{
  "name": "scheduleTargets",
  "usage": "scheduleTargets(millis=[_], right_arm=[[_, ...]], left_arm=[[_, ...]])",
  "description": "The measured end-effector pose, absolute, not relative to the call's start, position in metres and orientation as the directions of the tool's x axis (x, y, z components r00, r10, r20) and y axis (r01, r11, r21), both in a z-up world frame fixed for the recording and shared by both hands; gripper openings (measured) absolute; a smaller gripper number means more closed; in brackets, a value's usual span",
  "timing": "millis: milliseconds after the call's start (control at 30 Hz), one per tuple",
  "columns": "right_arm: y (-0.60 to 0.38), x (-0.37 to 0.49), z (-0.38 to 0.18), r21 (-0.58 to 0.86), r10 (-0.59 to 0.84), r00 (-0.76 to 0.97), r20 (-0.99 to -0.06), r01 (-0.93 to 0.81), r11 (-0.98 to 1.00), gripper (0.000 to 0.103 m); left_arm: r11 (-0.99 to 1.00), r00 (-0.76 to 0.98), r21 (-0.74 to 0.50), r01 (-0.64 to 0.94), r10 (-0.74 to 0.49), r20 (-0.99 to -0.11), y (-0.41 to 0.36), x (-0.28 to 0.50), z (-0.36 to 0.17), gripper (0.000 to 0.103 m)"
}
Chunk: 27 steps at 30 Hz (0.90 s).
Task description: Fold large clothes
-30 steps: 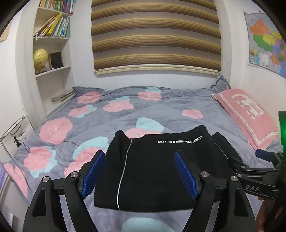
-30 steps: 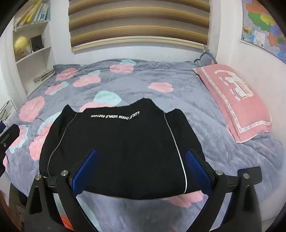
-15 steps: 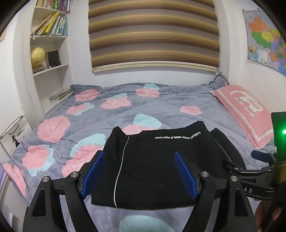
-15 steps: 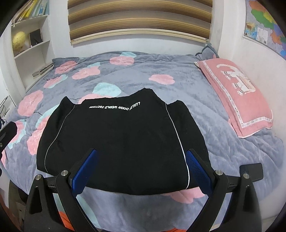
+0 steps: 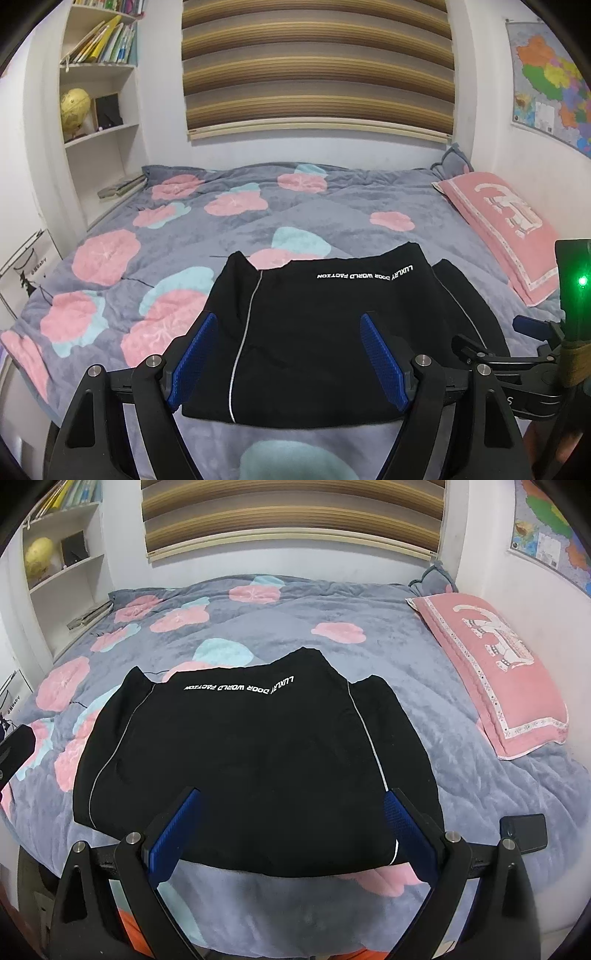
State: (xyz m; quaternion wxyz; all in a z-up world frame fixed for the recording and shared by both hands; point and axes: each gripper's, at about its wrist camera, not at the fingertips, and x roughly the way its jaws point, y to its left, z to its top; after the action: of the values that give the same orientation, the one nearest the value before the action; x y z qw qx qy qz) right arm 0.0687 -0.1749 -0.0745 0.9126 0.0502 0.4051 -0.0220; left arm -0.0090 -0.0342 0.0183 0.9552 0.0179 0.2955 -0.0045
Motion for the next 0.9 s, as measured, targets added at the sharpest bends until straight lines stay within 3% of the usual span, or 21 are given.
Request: scheduleTargets(millis=[900], right_arm=[[-0.174,0.085,-0.090,0.075,0.016,0.629,-0.777,0.069,0.995,0.099]], left_arm=[[0.998,0.822,0.057,0.034,0.004,-0.570,-0.043,-0.004,0.013,0.080]])
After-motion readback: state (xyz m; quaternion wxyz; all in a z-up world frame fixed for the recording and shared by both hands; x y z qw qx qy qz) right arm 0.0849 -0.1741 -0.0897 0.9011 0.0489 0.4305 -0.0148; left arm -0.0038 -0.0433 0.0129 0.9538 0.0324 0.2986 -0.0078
